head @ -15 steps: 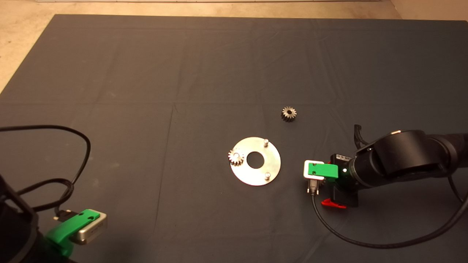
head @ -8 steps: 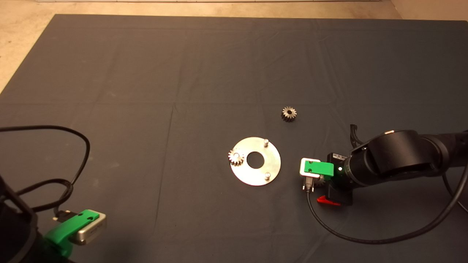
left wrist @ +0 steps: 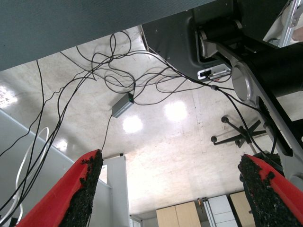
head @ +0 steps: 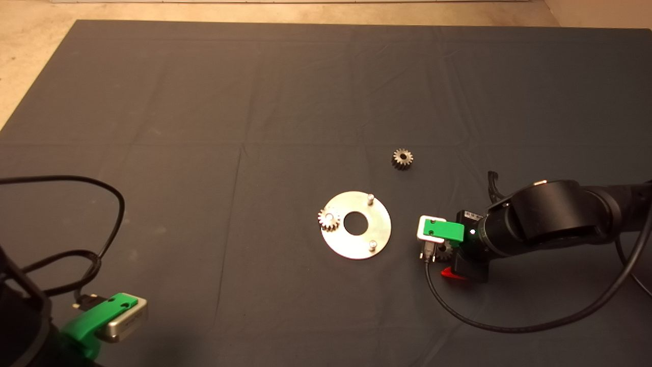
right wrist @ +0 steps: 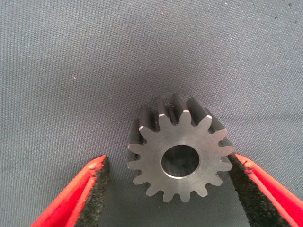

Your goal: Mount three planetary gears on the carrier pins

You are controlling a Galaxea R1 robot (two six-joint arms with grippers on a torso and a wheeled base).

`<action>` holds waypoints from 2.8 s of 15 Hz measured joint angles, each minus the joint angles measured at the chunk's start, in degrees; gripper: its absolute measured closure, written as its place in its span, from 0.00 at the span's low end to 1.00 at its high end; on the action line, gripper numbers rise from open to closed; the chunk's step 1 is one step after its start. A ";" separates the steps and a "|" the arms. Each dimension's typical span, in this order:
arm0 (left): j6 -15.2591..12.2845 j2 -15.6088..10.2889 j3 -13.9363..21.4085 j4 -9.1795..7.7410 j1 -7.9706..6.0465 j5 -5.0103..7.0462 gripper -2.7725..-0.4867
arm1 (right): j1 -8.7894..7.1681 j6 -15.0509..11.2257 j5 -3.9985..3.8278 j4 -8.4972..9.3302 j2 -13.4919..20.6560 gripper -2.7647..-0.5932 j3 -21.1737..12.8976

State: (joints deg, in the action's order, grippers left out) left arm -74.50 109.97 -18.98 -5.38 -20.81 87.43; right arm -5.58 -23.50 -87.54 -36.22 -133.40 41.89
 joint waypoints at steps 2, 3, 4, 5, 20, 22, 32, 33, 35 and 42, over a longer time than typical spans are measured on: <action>0.00 -0.02 0.00 0.00 0.00 0.00 0.32 | 0.00 -0.34 0.02 0.00 0.00 0.43 0.04; 0.00 -0.02 0.00 0.01 0.00 0.00 0.32 | -0.08 -0.63 0.04 0.00 0.00 0.43 0.09; 0.00 -0.02 0.00 0.00 0.02 0.00 0.32 | -0.32 -1.02 0.00 -0.09 0.01 0.48 0.09; 0.00 -0.02 0.00 0.00 0.06 0.00 0.32 | -0.52 -1.15 0.00 -0.28 0.02 0.50 0.12; -0.06 -0.16 0.00 0.01 2.29 0.00 0.32 | -2.07 -3.42 -0.13 -0.44 -1.74 0.50 0.20; -0.11 -0.18 0.02 0.01 2.29 0.00 0.32 | -2.07 -3.43 -0.11 -0.44 -2.34 0.50 0.20; -0.11 -0.16 0.02 0.04 2.43 0.00 0.32 | -2.05 -3.43 -0.11 -0.46 -2.51 0.50 0.20; -0.11 -0.16 0.00 0.04 2.43 0.00 0.32 | -2.05 -3.43 -0.11 -0.46 -2.51 0.50 0.20; -0.11 -0.16 0.02 0.04 2.43 0.00 0.32 | -2.05 -3.43 -0.11 -0.46 -2.51 0.50 0.20; -0.04 -0.13 0.02 0.04 2.43 0.00 0.32 | -2.03 -3.64 -0.11 -0.44 -2.47 0.50 0.20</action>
State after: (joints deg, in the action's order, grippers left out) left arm -74.53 109.84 -18.96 -5.34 -18.38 87.43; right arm -7.61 -27.15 -87.65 -36.66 -135.87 42.08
